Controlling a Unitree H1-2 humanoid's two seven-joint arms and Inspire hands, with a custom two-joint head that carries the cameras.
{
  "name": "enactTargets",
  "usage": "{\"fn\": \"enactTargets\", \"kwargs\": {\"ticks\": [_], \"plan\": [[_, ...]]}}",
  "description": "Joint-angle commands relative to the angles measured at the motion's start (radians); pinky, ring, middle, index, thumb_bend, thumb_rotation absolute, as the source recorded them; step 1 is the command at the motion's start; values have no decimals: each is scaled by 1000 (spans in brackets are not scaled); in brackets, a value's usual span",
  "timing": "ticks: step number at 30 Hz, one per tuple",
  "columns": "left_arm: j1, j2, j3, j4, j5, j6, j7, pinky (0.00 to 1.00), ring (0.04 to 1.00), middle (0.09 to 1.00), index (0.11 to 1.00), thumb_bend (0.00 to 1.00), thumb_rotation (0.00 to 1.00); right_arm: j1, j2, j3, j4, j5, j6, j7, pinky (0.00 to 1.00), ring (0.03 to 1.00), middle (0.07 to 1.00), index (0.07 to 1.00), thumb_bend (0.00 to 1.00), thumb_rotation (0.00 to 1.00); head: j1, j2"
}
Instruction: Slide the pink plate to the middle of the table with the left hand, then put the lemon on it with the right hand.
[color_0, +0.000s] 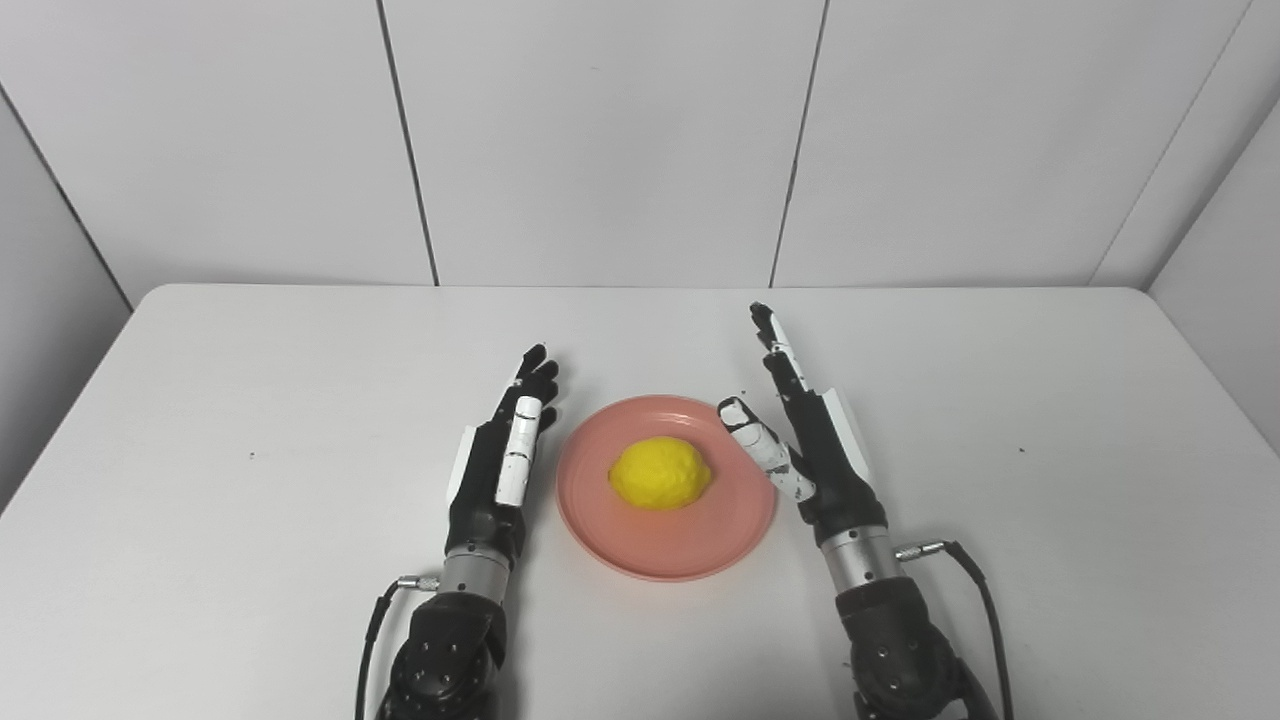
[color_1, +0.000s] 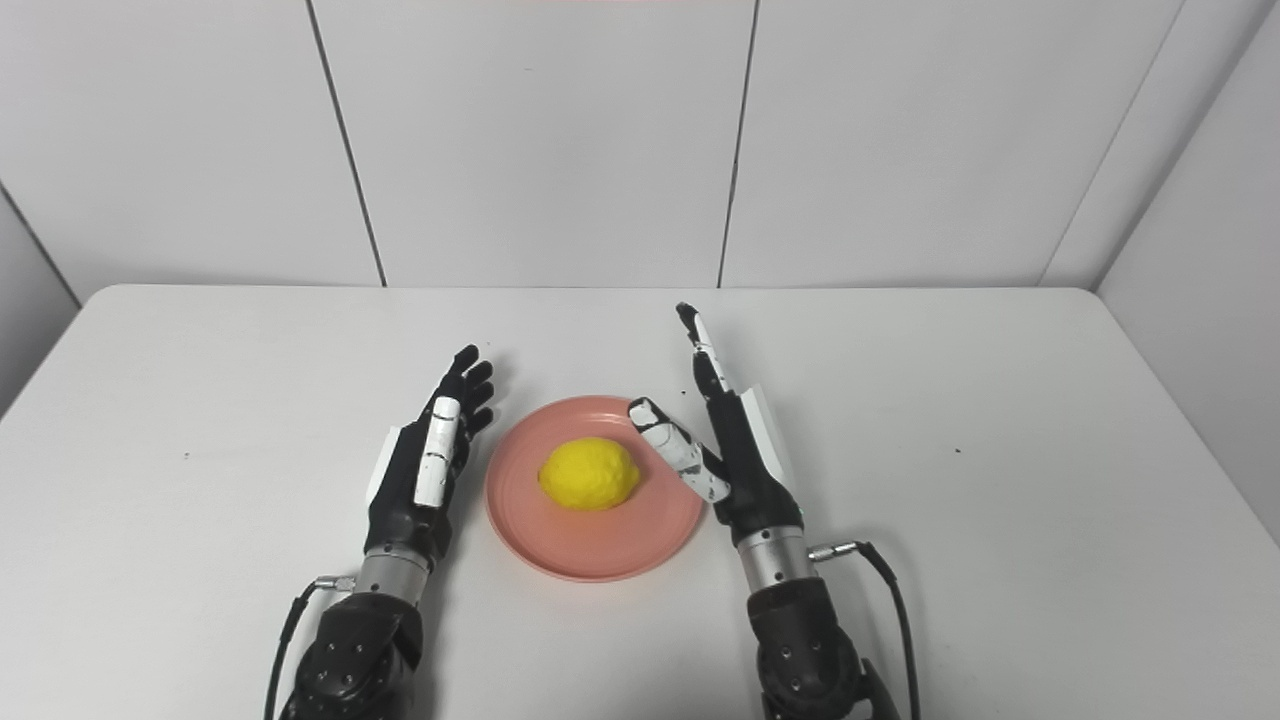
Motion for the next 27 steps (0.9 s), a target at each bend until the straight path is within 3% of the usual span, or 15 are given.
{"fn": "enactTargets", "kwargs": {"ticks": [1,9,23,27], "plan": [[-33,-2,0,-28,7,-35,5,941,947,947,932,623,1000,-14,13,-19,-41,55,-43,11,966,990,987,978,702,1000,1,1],[-22,-1,-5,-35,12,-46,1,957,960,955,941,641,1000,22,29,-69,-77,210,15,65,1000,1000,999,988,785,1000,7,3],[-19,-2,0,-38,19,-49,7,1000,988,980,984,644,1000,65,36,-71,-105,282,85,114,1000,1000,1000,1000,784,1000,11,8],[-25,4,-3,-39,38,-20,8,1000,996,989,996,665,1000,57,48,-82,-98,307,123,114,1000,1000,1000,1000,792,1000,9,9]]}}
